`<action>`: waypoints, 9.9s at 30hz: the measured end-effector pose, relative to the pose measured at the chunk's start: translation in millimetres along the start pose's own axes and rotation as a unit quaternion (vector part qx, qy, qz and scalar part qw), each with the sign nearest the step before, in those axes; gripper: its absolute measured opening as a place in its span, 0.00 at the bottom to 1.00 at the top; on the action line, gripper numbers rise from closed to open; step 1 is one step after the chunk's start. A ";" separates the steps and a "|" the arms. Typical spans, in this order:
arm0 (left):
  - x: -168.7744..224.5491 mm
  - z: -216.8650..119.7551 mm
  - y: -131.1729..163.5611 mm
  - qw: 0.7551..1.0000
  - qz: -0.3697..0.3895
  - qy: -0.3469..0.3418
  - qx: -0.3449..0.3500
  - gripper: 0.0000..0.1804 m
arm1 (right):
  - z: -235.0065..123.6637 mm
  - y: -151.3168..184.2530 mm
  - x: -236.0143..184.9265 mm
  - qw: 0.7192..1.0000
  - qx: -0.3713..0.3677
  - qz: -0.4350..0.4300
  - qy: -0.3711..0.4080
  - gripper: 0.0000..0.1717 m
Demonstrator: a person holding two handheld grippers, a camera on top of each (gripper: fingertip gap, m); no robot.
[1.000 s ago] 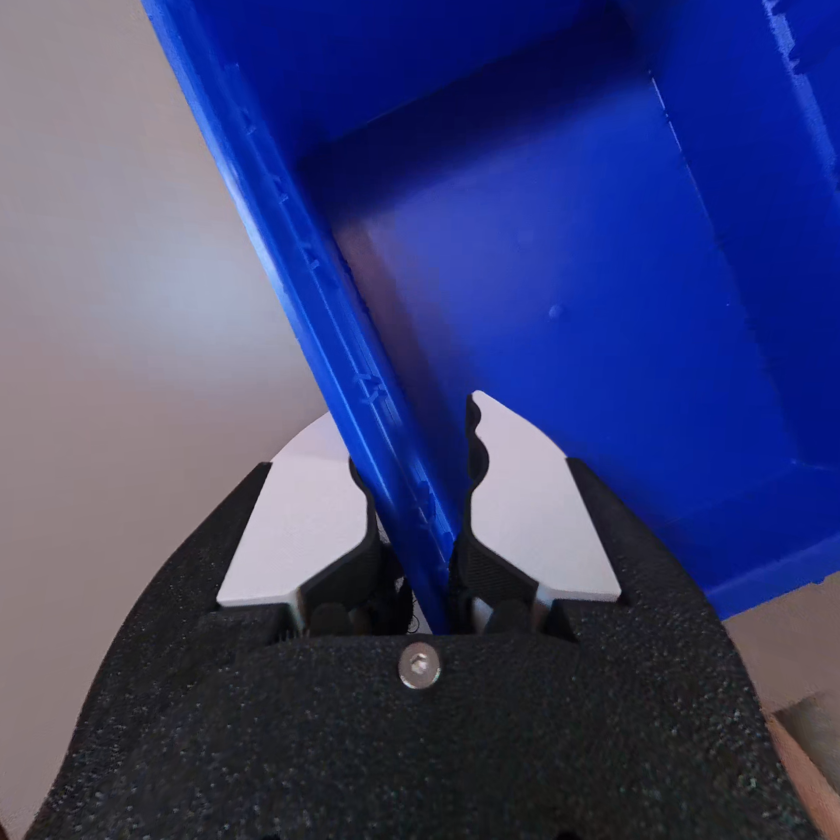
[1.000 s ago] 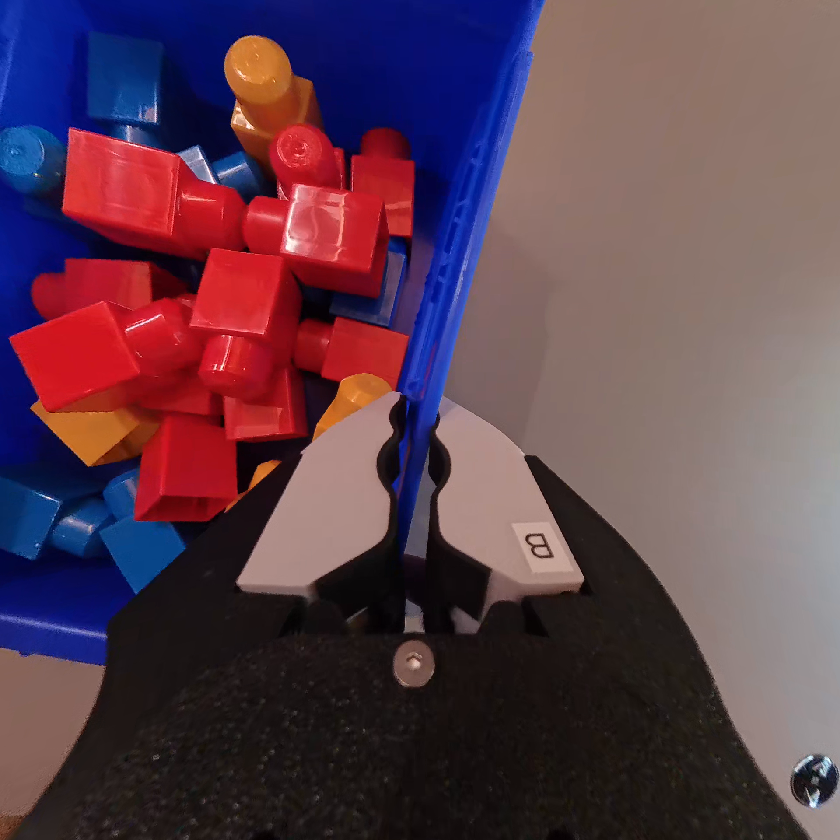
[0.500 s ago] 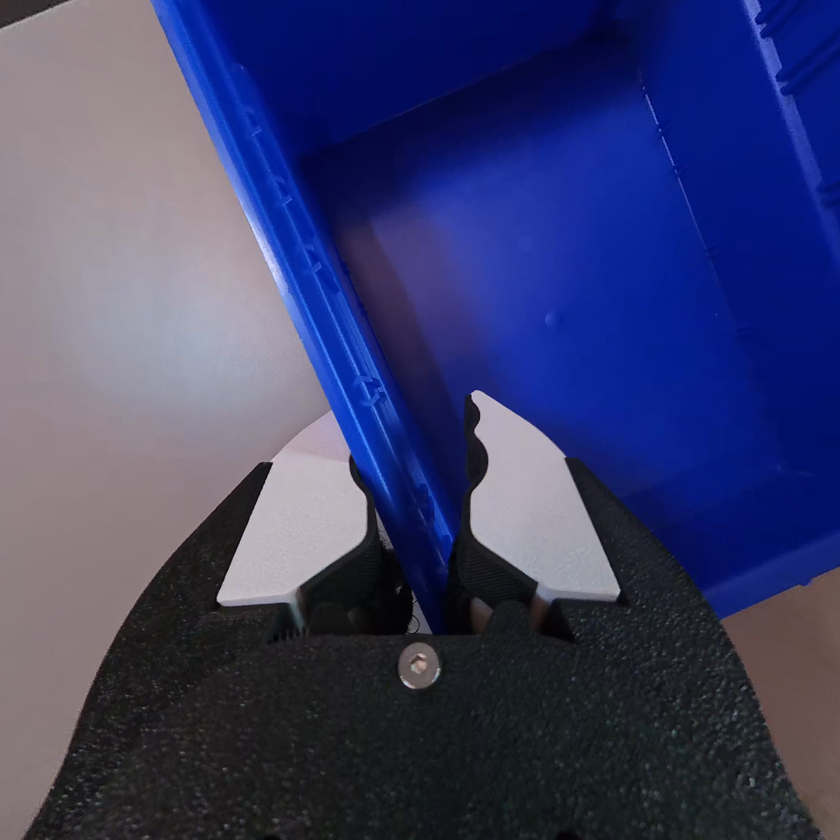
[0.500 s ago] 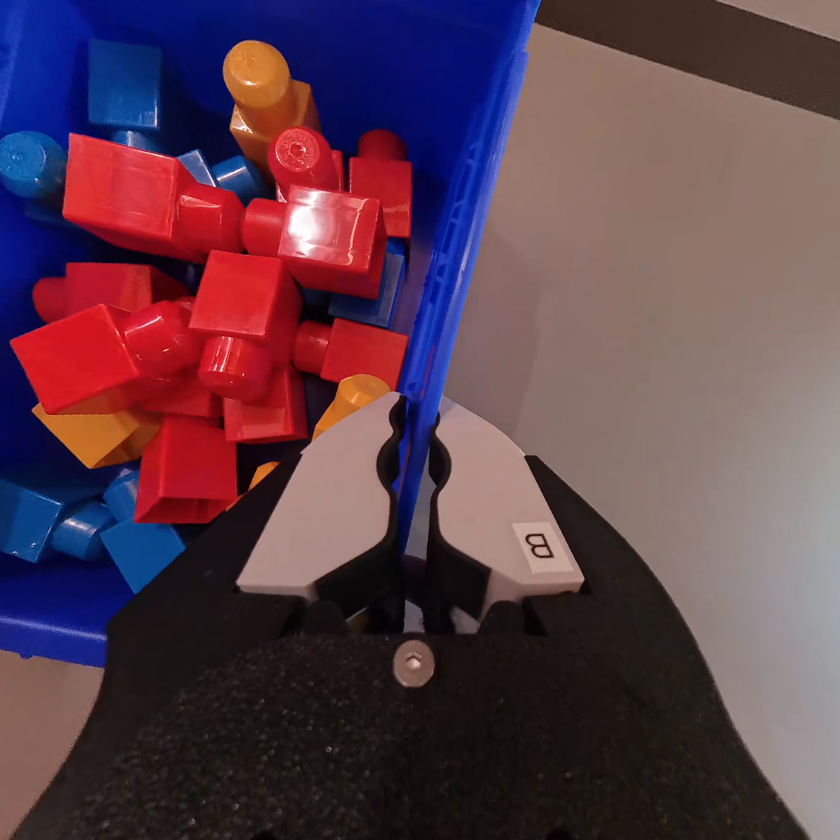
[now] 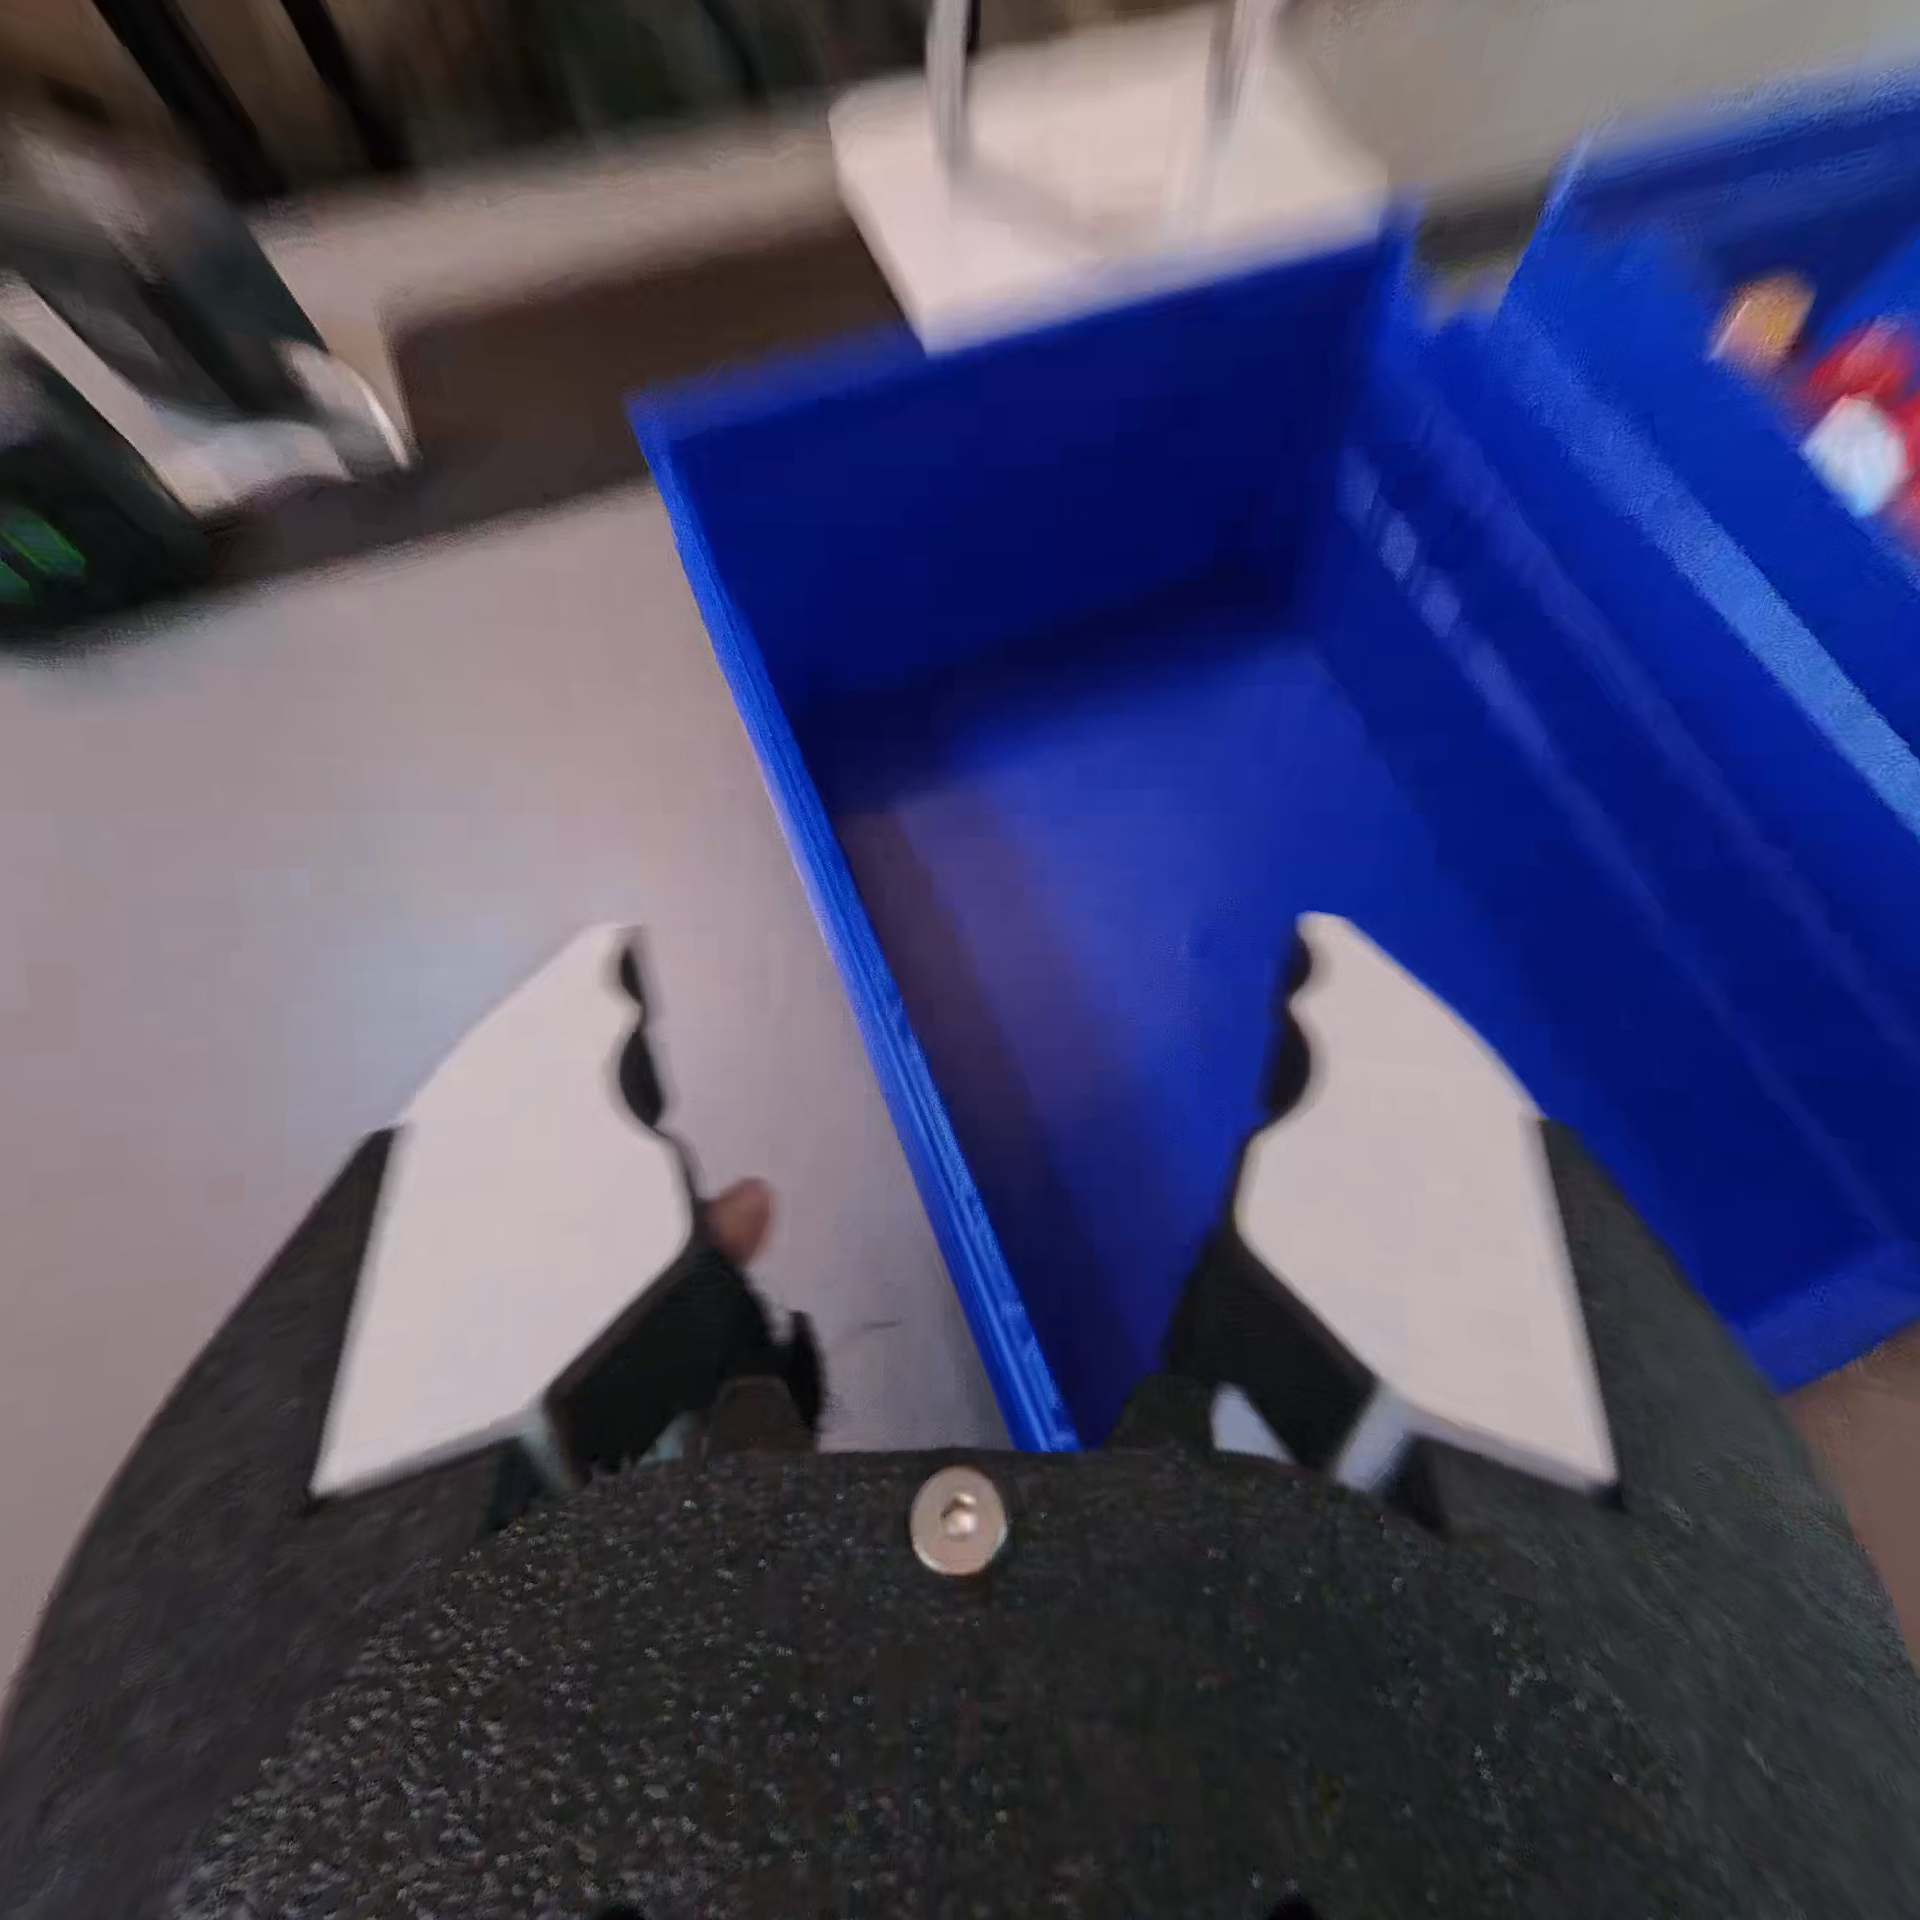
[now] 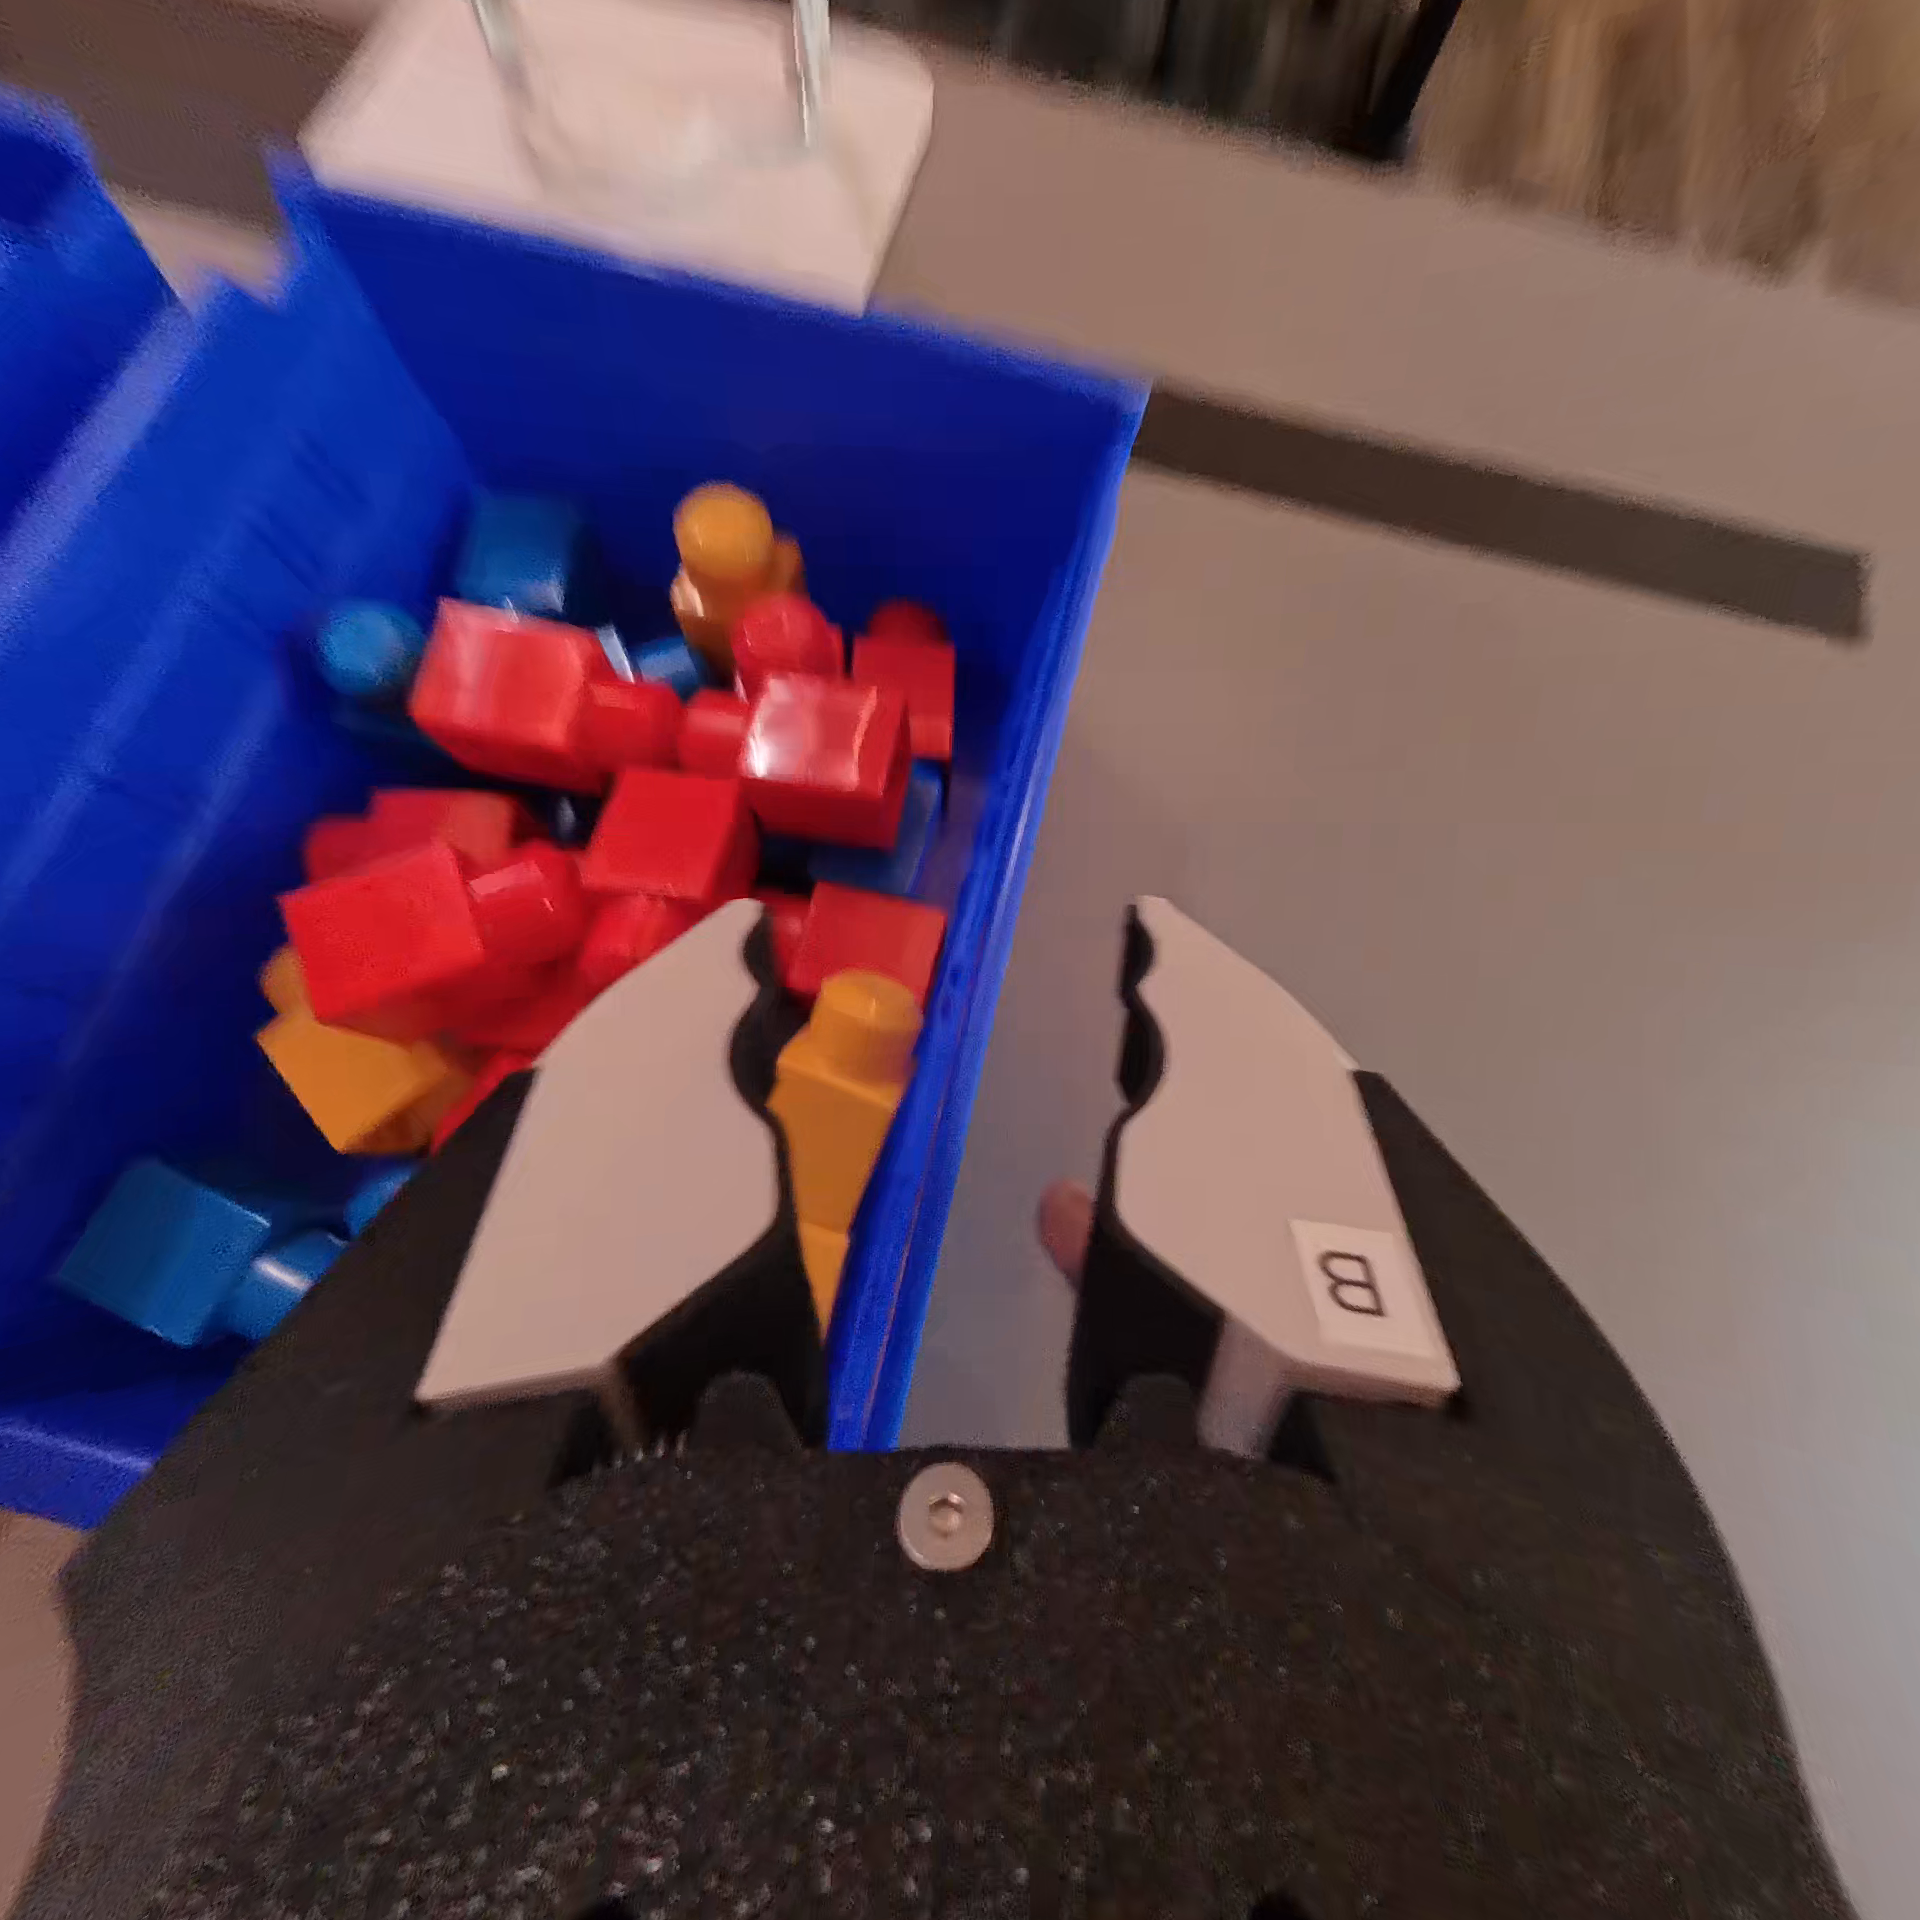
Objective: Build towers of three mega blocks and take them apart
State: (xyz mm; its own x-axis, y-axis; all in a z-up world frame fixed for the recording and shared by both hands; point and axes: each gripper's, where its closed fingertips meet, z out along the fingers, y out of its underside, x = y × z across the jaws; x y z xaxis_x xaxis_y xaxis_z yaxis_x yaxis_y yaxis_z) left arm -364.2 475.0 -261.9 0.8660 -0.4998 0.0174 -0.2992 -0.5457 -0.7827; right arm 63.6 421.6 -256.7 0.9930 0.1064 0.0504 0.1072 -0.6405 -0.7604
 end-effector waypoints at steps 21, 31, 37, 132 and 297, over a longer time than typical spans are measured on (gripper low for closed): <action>272.5 -52.2 30.7 0.955 0.142 0.082 0.248 0.31 | -103.2 67.2 -20.8 0.959 0.277 0.004 0.062 0.65; 277.0 12.7 47.4 0.981 0.092 0.056 0.160 0.22 | -58.2 86.0 -20.2 0.976 0.200 -0.021 0.079 0.39; 270.5 32.8 41.7 0.982 0.101 0.020 0.159 0.11 | -35.5 92.4 -14.9 0.980 0.147 -0.074 0.110 0.06; 42.7 -69.4 98.8 0.968 0.014 -0.222 0.114 0.28 | 3.6 46.8 -248.6 0.979 0.144 -0.146 0.003 0.06; 114.3 -216.7 -23.9 0.851 0.076 -0.092 0.511 0.73 | -195.5 -51.4 -135.6 0.861 0.495 -0.085 0.079 0.62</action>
State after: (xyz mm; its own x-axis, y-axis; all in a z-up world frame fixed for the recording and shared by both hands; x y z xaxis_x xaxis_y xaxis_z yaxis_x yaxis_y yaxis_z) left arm -344.9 285.1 -106.4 0.9251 -0.3463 -0.1559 0.0100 0.4326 -0.9015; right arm -67.0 291.4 -97.8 0.9695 -0.0191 0.2443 0.2358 0.3438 -0.9089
